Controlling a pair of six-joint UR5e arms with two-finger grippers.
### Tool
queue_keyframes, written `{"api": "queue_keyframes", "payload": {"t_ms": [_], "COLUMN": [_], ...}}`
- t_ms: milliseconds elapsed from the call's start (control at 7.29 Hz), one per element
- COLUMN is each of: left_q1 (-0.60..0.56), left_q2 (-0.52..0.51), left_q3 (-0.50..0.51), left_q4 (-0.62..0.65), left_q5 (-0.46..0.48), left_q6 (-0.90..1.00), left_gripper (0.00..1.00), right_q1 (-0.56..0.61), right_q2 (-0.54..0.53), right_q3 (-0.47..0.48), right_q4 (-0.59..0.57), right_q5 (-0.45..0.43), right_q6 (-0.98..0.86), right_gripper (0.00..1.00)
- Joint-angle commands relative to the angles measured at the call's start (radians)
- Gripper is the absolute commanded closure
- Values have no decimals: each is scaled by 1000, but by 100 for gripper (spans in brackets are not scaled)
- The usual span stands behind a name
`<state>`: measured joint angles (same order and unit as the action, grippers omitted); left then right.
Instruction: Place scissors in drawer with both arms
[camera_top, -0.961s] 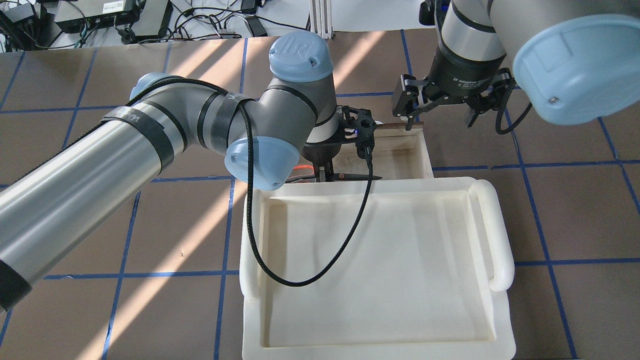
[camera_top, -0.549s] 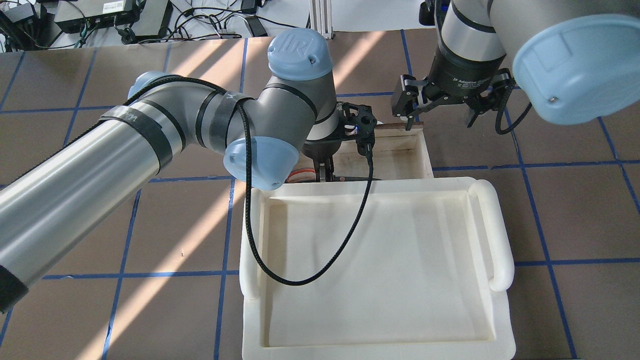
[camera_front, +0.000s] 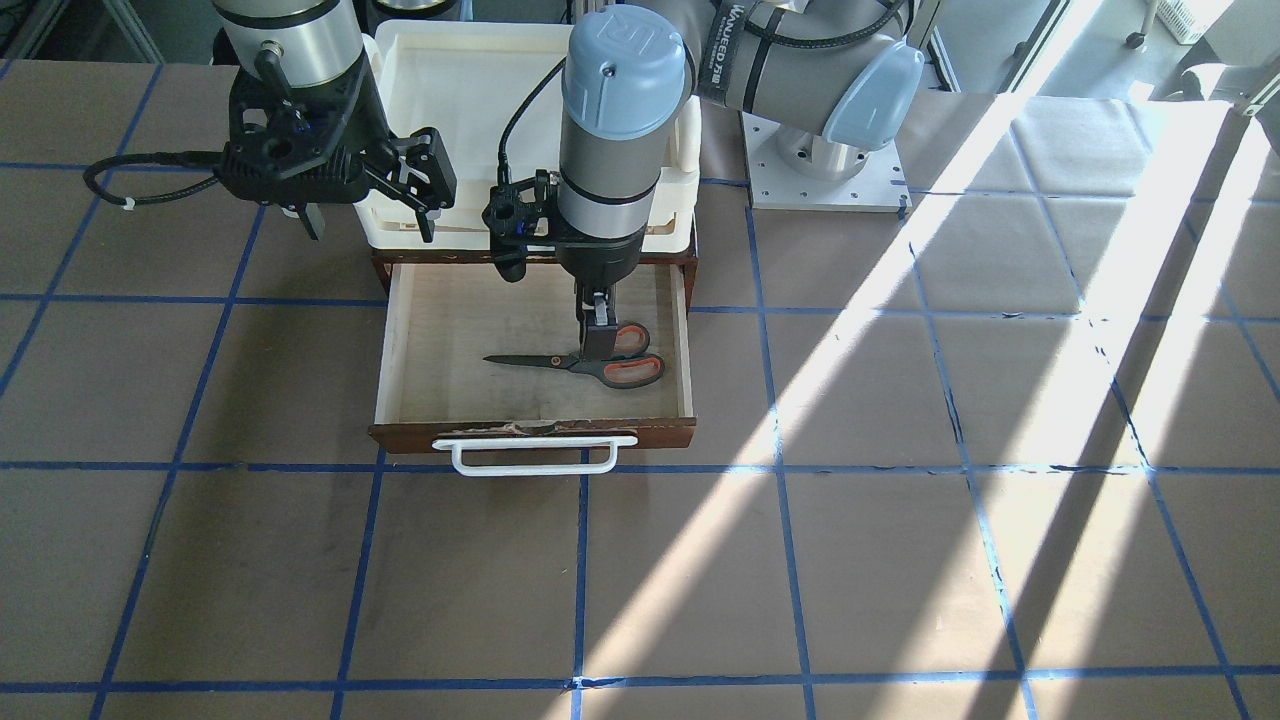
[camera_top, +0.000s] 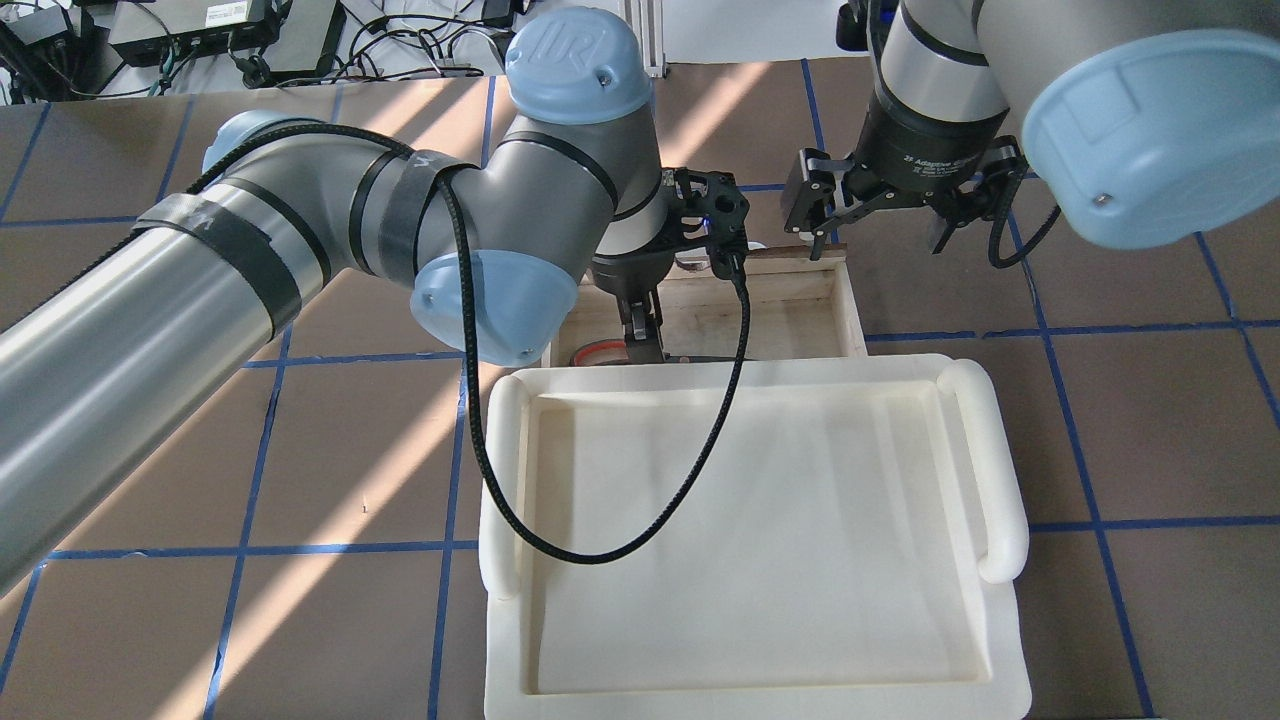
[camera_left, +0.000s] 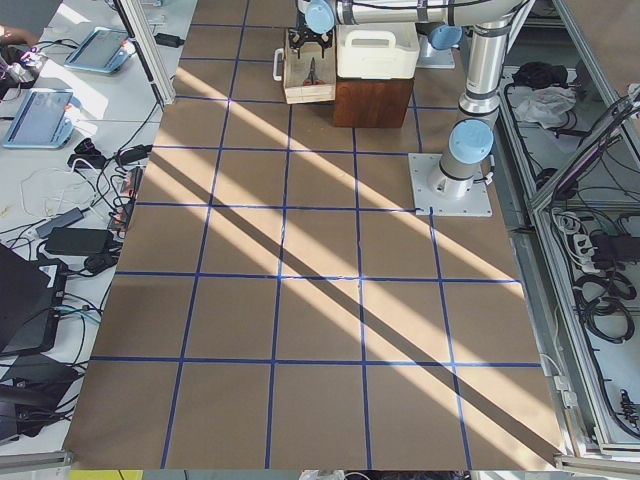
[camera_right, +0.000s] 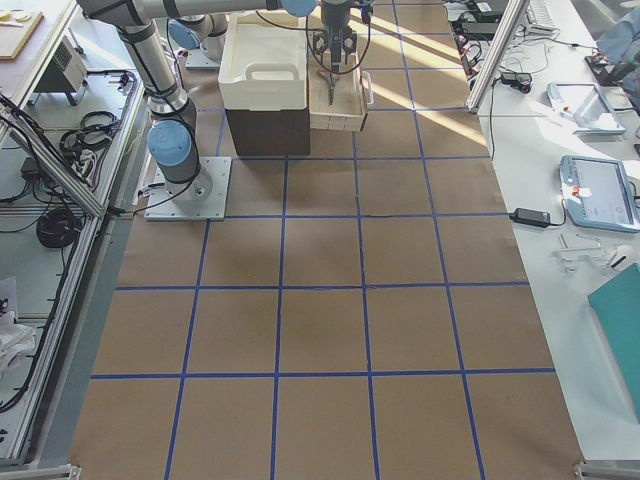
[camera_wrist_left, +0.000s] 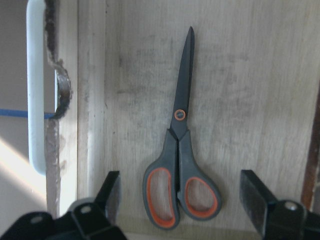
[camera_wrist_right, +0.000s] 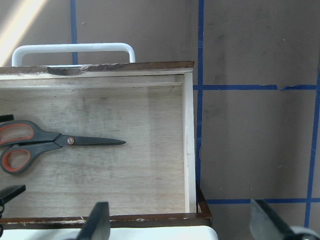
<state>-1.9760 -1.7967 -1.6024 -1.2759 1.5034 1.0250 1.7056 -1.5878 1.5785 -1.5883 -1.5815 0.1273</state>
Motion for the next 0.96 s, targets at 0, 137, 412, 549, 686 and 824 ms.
{"api": "queue_keyframes", "payload": {"t_ms": [0,137,412,549,686,824], "left_q1": [29,75,162,181,219,292], "left_q2": [48,66,114,126,141,158], "left_q3": [108,111,119,119,116,107], "left_q4": [-117,-125,-160,-169,-203,-212], "left_q5": [41,41,49,95,101,100], "left_q6": [-149,-286,-493,-590,-715,-777], "left_gripper": [15,15,11,6,0,0], "right_q1": [0,0,0,0,0,0], "right_q2": [0,2,0,0,0,0], "right_q3": [0,0,0,0,0,2], "right_q4": [-5,-5,-5,-5,-5,-5], "right_q5": [0,2,2,3,3,3], "right_q6": [0,-2,-2,-3,-2,-2], "right_gripper": [0,0,0,0,0,0]}}
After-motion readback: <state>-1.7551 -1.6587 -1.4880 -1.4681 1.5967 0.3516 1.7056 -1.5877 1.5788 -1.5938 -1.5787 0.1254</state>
